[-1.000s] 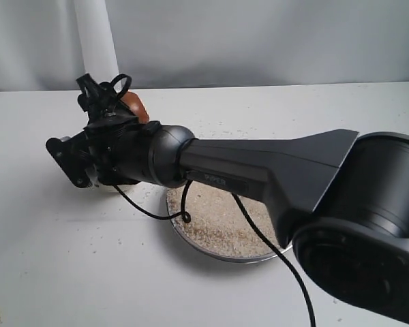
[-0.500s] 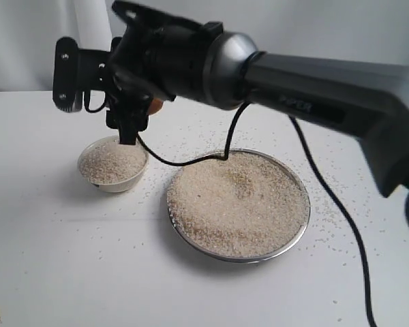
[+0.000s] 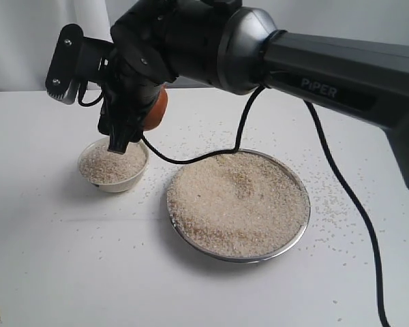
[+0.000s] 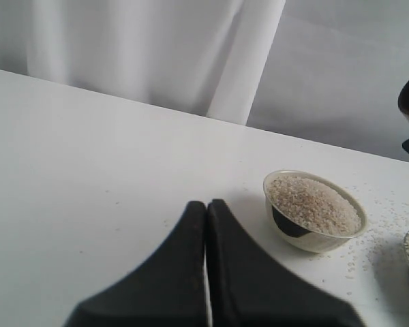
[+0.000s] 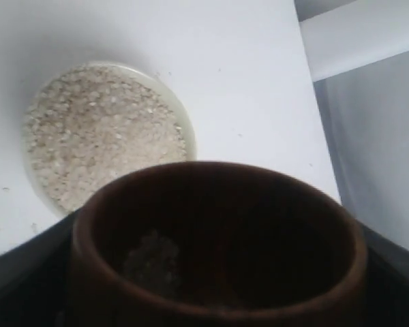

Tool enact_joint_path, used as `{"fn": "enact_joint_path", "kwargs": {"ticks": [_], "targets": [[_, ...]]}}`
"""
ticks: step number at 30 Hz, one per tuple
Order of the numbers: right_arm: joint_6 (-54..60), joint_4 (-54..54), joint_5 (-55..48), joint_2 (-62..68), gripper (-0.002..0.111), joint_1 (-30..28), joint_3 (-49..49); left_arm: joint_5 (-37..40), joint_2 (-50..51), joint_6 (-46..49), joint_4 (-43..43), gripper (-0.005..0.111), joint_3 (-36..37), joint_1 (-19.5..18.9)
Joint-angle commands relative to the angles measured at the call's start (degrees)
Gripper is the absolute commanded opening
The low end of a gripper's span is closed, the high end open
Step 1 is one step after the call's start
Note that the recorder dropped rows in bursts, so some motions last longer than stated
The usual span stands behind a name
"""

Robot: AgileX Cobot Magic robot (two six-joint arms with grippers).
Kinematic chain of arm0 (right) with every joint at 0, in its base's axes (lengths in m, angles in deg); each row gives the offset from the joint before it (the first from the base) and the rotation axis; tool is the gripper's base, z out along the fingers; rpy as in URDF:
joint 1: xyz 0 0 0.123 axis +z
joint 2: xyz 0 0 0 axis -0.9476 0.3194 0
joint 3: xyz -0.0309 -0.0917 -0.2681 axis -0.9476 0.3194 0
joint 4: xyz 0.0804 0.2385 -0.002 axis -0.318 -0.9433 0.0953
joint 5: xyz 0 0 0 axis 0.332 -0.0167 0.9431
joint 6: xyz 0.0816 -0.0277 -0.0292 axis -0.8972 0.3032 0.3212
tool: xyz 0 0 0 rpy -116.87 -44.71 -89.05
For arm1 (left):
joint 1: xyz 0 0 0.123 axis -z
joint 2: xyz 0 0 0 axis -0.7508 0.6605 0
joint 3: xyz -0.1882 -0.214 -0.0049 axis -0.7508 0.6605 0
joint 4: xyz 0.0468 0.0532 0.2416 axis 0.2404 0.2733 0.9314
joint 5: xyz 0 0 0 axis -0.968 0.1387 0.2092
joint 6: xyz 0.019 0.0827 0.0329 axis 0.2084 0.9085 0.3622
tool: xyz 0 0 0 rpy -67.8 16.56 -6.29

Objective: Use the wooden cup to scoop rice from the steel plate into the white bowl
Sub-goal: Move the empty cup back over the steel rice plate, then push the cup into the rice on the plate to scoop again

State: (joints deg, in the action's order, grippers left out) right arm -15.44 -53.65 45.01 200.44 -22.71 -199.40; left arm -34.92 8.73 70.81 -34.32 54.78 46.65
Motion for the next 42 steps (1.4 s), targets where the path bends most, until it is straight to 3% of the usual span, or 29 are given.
{"fn": "enact_joint_path", "kwargs": {"ticks": [1,6,9,19,26,33,37,42], "targets": [[2.0,-3.5,-2.1,-1.1,0.000,1.1,-0.1,-0.4,0.0,-0.1,-0.2,0.000,0.1,0.3],[8.4,-7.6,-7.7,-2.9,0.000,-0.1,0.0,-0.4,0.0,-0.1,-0.2,0.000,0.1,0.3],[5.2,1.4,-9.8,-4.0,0.000,-0.7,1.8,-0.4,0.0,-0.1,-0.2,0.000,0.1,0.3],[2.6,6.4,2.8,-15.0,0.000,-7.1,25.8,-0.4,0.0,-0.1,-0.2,0.000,0.1,0.3],[4.3,10.1,3.7,-20.3,0.000,-11.5,37.2,-0.4,0.0,-0.1,-0.2,0.000,0.1,0.3],[8.9,7.5,1.2,-20.9,0.000,-12.1,39.9,-0.4,0.0,-0.1,-0.2,0.000,0.1,0.3],[18.6,-1.2,-4.1,-20.3,0.000,-12.8,39.9,-0.4,0.0,-0.1,-0.2,0.000,0.1,0.3],[20.4,1.5,-7.3,-14.4,0.000,-13.3,39.6,-0.4,0.0,-0.2,-0.2,0.000,0.1,0.3]]}}
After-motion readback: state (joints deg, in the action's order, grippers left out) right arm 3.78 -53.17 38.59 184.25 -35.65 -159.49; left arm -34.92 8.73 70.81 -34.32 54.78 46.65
